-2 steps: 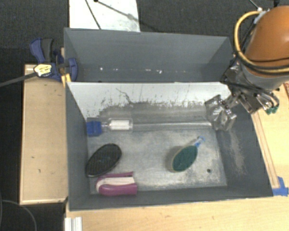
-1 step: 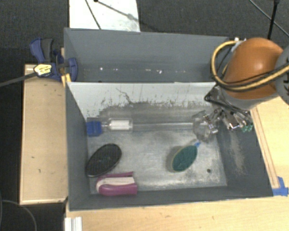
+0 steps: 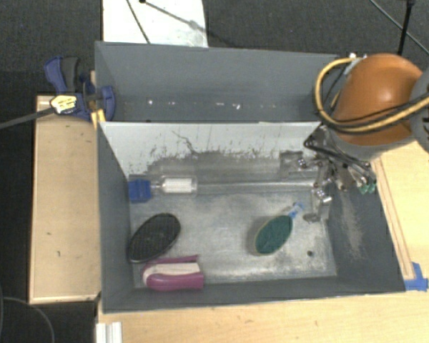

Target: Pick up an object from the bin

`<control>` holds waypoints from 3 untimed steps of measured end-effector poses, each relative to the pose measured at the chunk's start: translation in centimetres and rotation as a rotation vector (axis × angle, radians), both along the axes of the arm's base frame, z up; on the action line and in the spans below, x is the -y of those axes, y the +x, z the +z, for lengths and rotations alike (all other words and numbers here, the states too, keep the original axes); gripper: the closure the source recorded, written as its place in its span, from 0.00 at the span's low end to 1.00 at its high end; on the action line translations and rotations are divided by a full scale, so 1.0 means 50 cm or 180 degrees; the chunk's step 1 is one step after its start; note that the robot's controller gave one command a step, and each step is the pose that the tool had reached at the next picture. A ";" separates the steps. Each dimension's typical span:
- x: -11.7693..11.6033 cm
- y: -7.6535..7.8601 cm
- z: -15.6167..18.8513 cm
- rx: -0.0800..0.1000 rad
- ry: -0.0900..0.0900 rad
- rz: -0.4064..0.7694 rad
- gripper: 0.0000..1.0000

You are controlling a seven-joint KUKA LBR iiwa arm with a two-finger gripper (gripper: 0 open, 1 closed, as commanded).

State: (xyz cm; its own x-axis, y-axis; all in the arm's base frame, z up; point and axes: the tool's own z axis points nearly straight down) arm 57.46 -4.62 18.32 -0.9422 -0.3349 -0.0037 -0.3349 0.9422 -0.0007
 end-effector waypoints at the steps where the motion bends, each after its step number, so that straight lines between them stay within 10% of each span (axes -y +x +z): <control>1: -0.017 0.032 0.142 0.0020 -0.0007 0.0896 0.00; 2: -0.025 -0.026 -0.186 -0.0028 0.0008 0.1437 0.00; 3: -0.022 -0.021 -0.175 -0.0008 -0.0007 0.1438 1.00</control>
Offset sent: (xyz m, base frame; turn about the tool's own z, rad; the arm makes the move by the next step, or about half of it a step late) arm 0.0137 0.0081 0.0678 -0.2809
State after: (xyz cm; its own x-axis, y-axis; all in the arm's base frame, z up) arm 56.39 -3.52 9.59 -0.7015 -0.7127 -0.0006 -0.7127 0.7015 -0.0013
